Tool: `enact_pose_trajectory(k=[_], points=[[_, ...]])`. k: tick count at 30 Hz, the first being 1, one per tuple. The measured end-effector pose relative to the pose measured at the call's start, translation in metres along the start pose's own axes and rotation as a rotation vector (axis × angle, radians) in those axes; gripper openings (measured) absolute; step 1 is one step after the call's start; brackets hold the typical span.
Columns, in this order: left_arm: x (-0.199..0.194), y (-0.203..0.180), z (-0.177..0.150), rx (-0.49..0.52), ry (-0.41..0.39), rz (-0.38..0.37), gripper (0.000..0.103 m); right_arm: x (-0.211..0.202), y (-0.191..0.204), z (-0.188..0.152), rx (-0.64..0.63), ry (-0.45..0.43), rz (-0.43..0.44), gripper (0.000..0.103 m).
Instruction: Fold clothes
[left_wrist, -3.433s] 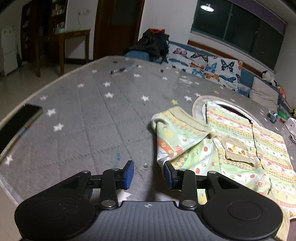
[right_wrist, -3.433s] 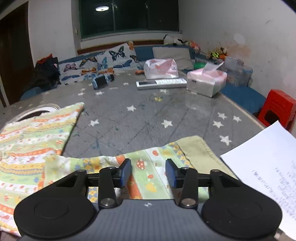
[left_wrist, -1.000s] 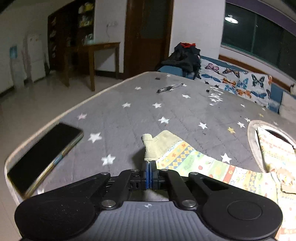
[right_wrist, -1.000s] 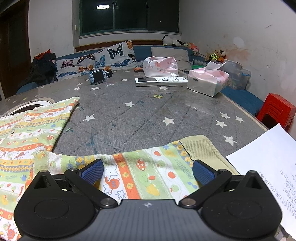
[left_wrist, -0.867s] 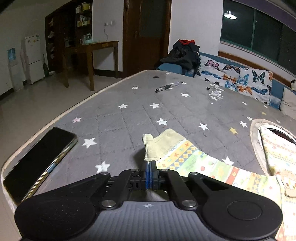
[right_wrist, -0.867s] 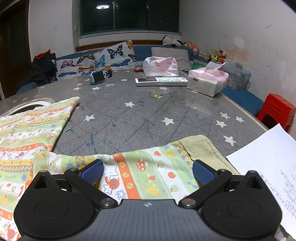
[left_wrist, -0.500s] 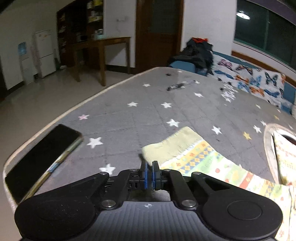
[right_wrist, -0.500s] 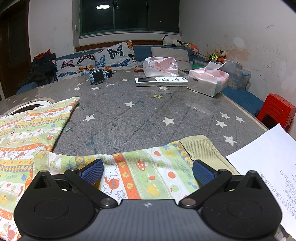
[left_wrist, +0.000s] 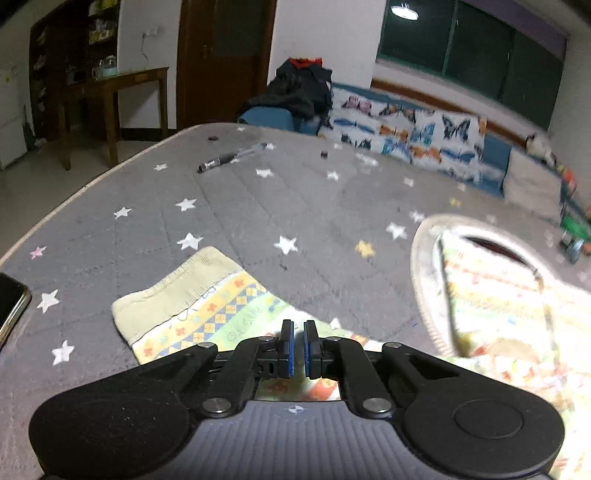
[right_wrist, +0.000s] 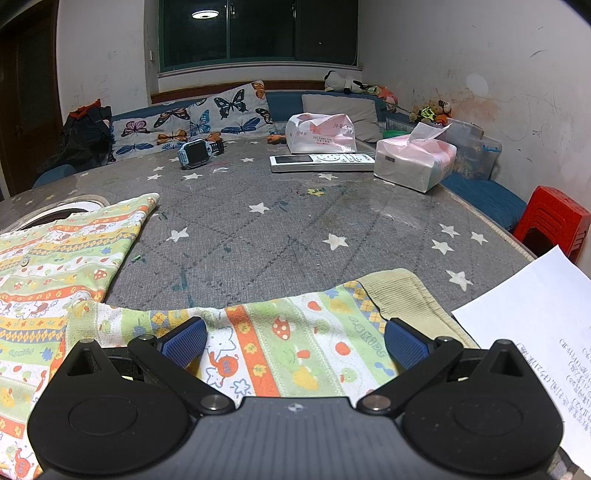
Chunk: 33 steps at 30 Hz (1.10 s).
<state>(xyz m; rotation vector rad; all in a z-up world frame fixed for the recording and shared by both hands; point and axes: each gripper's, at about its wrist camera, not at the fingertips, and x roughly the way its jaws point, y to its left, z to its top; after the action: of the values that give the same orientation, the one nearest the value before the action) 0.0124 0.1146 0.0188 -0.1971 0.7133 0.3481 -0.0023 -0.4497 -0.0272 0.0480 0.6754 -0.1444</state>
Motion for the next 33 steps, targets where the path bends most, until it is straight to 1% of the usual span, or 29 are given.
enact_pose_trajectory(k=[2, 3, 8, 10, 13, 17, 21, 24, 25, 26, 28, 29, 31, 33], points=[[0.001, -0.006, -0.003, 0.052, -0.029, 0.066, 0.007, 0.0, 0.0, 0.0, 0.0, 0.0, 0.001, 0.103], [0.002, -0.006, -0.004, 0.062, -0.034, 0.086, 0.007, 0.0, 0.0, 0.0, -0.001, 0.0, 0.002, 0.103], [0.005, 0.005, -0.002, 0.071, -0.04, 0.152, 0.007, 0.0, 0.0, 0.001, -0.003, 0.0, 0.005, 0.103], [0.005, 0.01, 0.0, 0.052, -0.034, 0.152, 0.007, -0.001, 0.0, 0.001, -0.004, 0.0, 0.006, 0.103], [0.001, 0.014, 0.004, 0.023, -0.014, 0.124, 0.007, -0.005, -0.002, 0.001, -0.009, -0.004, 0.003, 0.103], [-0.011, 0.008, 0.003, 0.032, -0.014, 0.072, 0.008, -0.017, -0.005, -0.001, -0.033, -0.018, -0.019, 0.103], [-0.025, -0.004, 0.0, 0.027, -0.012, -0.004, 0.009, -0.03, -0.009, -0.003, -0.055, -0.032, -0.041, 0.103], [-0.035, -0.017, -0.004, 0.027, -0.004, -0.068, 0.01, -0.038, -0.023, -0.005, -0.022, -0.037, -0.05, 0.101], [-0.039, -0.022, -0.005, 0.03, -0.003, -0.089, 0.012, -0.039, -0.027, -0.006, -0.01, -0.034, -0.055, 0.1], [-0.042, -0.026, -0.006, 0.034, -0.003, -0.11, 0.013, -0.041, -0.032, -0.007, 0.002, -0.031, -0.06, 0.096], [-0.048, -0.035, -0.009, 0.043, -0.002, -0.149, 0.013, -0.042, -0.042, -0.01, 0.03, -0.018, -0.065, 0.094], [-0.05, -0.04, -0.009, 0.05, 0.0, -0.162, 0.014, -0.042, -0.046, -0.011, 0.036, -0.013, -0.068, 0.092], [-0.056, -0.05, -0.012, 0.07, -0.003, -0.189, 0.022, -0.043, -0.055, -0.014, 0.053, -0.005, -0.077, 0.087], [-0.061, -0.06, -0.014, 0.09, -0.009, -0.207, 0.025, -0.044, -0.062, -0.016, 0.074, -0.003, -0.082, 0.083]])
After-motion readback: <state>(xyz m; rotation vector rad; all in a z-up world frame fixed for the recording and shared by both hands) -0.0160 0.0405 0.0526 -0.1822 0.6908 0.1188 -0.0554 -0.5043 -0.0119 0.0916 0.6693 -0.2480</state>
